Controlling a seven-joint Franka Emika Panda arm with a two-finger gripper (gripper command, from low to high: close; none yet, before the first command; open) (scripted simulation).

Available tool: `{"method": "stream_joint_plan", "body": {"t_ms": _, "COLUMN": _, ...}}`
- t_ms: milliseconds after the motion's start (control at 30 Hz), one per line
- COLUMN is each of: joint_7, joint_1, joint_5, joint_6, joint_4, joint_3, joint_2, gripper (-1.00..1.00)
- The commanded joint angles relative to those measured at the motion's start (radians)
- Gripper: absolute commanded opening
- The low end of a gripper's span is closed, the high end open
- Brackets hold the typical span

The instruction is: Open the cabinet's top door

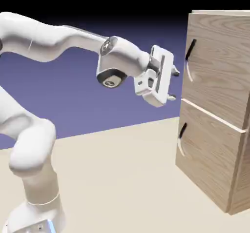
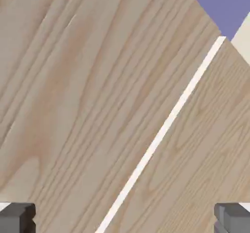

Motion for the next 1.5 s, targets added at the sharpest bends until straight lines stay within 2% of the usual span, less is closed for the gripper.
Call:
{"method": "stream_joint_plan", "body": {"t_ms": 0, "joint_7": 0.014, "joint_1": -0.016, "joint_5": 0.044, "joint_6": -0.002, "joint_4": 0.009, "joint_3": 0.015, "joint_2": -0.003, "gripper": 0.00}}
{"method": "stream_joint_plan", "body": {"t_ms": 1367, "joint_7": 0.591, "joint_1": -0.650, "joint_5": 1.827, "joint_6": -0.089, "joint_4": 0.379, "joint_3": 0.650, "joint_2": -0.115, "gripper": 0.00}}
{"method": "stream_joint_plan", "body": {"t_ms": 1467, "joint_7": 0.591, "joint_1": -0.694, "joint_5": 1.846, "joint_6": -0.091, "joint_4": 0.409, "joint_3": 0.685, "joint_2": -0.103, "gripper": 0.00}}
